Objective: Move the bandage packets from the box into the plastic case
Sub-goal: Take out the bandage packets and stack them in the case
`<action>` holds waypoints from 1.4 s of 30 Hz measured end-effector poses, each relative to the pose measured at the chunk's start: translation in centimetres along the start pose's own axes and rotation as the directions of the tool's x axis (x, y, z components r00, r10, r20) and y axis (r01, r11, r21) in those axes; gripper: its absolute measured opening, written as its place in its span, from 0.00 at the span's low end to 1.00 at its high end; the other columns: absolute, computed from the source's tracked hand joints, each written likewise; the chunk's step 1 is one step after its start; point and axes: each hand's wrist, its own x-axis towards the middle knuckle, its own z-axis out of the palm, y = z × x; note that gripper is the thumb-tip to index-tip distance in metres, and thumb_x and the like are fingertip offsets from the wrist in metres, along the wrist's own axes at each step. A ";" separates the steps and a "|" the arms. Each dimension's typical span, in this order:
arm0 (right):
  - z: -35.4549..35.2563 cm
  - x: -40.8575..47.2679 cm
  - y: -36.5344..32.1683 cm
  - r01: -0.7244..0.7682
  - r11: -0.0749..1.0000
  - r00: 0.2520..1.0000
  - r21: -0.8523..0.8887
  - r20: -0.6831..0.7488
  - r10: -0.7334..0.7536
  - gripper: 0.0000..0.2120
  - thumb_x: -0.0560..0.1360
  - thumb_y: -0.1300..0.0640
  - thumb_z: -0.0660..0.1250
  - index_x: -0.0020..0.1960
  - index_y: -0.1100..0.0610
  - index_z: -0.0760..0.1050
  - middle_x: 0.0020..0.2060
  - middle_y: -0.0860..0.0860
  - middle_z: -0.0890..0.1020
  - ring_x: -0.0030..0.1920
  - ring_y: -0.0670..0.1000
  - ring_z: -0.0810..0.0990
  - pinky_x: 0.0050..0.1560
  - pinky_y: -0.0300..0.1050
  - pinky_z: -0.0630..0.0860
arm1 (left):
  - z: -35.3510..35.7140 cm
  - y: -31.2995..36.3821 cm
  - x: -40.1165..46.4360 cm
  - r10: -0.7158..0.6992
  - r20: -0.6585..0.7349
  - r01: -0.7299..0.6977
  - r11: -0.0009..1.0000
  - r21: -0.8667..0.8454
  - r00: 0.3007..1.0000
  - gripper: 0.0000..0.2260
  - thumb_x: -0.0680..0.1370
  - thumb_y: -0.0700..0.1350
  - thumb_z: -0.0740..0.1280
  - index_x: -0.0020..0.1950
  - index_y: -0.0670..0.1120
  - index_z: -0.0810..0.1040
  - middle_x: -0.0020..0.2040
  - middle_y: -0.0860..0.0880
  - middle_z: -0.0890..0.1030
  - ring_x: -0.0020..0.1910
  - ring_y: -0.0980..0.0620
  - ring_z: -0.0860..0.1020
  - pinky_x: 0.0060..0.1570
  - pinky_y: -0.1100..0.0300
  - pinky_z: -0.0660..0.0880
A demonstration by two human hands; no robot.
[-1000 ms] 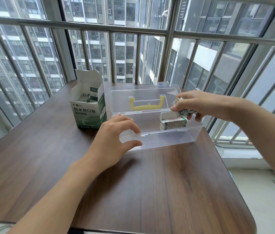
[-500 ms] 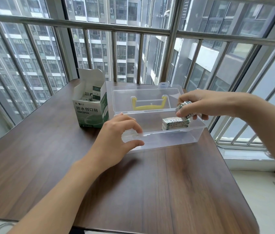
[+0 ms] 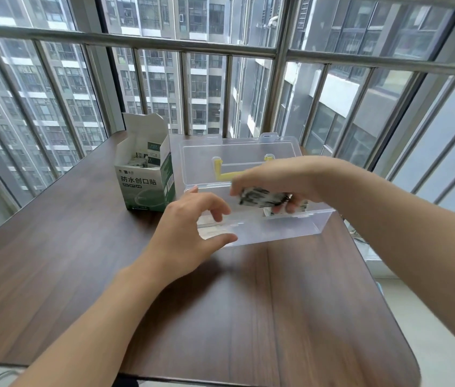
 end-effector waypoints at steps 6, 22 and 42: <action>2.1 2.0 -3.3 -0.095 0.965 0.989 -0.246 0.091 0.120 0.23 0.69 0.35 0.67 0.51 0.53 0.76 0.44 0.54 0.76 0.41 0.55 0.75 0.41 0.45 0.72 | 0.4 0.6 -0.1 -0.093 -0.207 0.073 0.992 -0.104 0.974 0.26 0.64 0.54 0.81 0.51 0.48 0.70 0.44 0.52 0.74 0.45 0.52 0.75 0.48 0.62 0.72; 5.2 1.7 -4.6 -0.046 0.950 0.994 -0.308 0.077 0.073 0.16 0.82 0.52 0.61 0.65 0.60 0.75 0.41 0.53 0.76 0.38 0.53 0.76 0.34 0.42 0.73 | 1.4 0.6 -1.0 -0.141 -0.177 0.104 0.973 -0.205 0.974 0.24 0.70 0.46 0.76 0.63 0.48 0.72 0.57 0.54 0.77 0.54 0.59 0.77 0.53 0.73 0.69; 3.2 2.9 -1.6 -0.019 0.989 0.987 0.144 0.159 -0.005 0.18 0.76 0.59 0.71 0.63 0.65 0.76 0.61 0.61 0.79 0.44 0.53 0.84 0.39 0.41 0.80 | 1.5 -0.1 -1.2 -0.166 -0.176 0.131 0.972 -0.194 0.970 0.30 0.69 0.51 0.75 0.67 0.50 0.67 0.58 0.55 0.76 0.59 0.60 0.75 0.60 0.71 0.65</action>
